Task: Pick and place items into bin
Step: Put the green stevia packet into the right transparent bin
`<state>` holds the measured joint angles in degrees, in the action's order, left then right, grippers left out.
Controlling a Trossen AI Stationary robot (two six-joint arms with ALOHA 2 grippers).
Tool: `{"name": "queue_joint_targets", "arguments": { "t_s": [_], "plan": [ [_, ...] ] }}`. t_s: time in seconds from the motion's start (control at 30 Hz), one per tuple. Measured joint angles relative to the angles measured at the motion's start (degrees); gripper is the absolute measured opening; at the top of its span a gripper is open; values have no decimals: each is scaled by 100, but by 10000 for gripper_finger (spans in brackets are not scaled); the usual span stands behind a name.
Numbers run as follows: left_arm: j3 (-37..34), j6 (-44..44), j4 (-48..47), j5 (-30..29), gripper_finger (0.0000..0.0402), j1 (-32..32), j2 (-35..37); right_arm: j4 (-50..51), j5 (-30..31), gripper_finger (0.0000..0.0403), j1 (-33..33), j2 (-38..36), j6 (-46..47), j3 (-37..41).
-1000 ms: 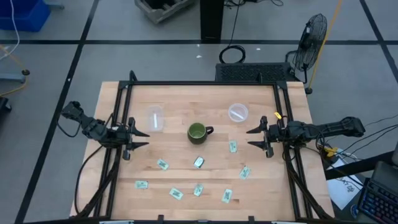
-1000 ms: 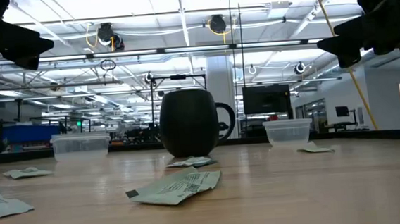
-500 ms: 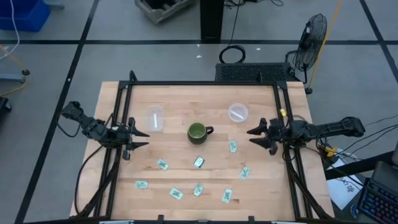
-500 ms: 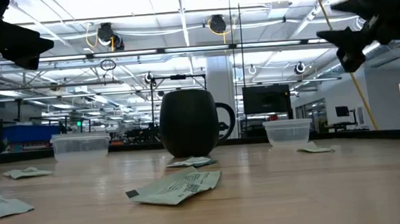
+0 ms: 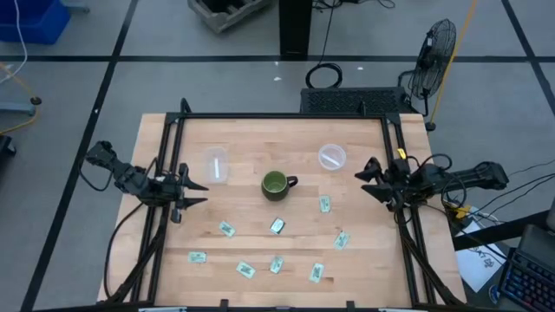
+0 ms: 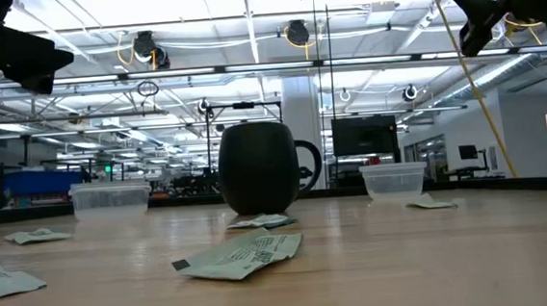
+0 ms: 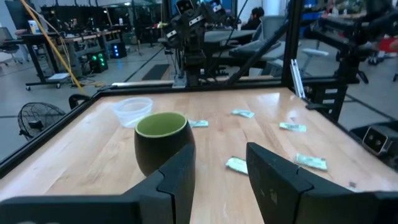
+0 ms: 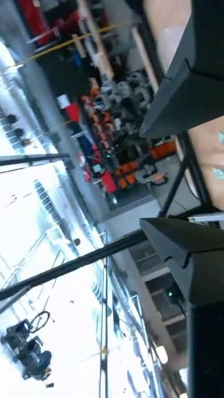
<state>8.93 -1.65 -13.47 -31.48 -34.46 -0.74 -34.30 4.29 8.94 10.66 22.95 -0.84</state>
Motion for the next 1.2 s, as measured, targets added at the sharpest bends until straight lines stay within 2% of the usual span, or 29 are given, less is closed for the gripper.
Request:
{"name": "queue_joint_targets", "arguments": {
  "t_s": [0.1, 0.2, 0.37, 0.47, 0.53, 0.63, 0.77, 0.87, 0.97, 1.1, 1.2],
  "plan": [
    [0, -1, 242, -37, 147, 0, 0, 165, 35, 215, 19, 15, -143, 0],
    [0, 190, 635, -93, 147, 0, -2, 342, -135, 215, 19, 177, 148, 0],
    [0, 313, 1350, -170, 147, 0, -2, 184, -170, 215, 68, 885, 102, -149],
    [0, 357, 1852, -354, 147, 0, 0, 494, -307, 215, 440, 1577, 36, -479],
    [0, 361, 2113, -380, 147, -2, 0, 449, -240, 215, 987, 2161, -61, -923],
    [0, 311, 2340, -412, 147, 0, -34, 764, 557, 215, 1909, 3074, -549, -1664],
    [0, -17, 2429, -417, 147, 0, -238, 1887, 1471, 215, 2778, 4244, -883, -2812],
    [-93, -250, 2512, -416, 147, 0, -554, 3540, 1806, 215, 3292, 5012, -463, -3669],
    [-225, -478, 2634, -443, 147, 0, -879, 4938, 1861, 215, 3575, 5829, 637, -4094],
    [-236, -1287, 2823, -403, 147, 2, -1192, 5372, 1611, 215, 3691, 6524, 1718, -4268],
    [-229, -1353, 2883, -303, 147, -2, -1325, 5564, 1324, 215, 3694, 6943, 1881, -4234]
  ]
}}
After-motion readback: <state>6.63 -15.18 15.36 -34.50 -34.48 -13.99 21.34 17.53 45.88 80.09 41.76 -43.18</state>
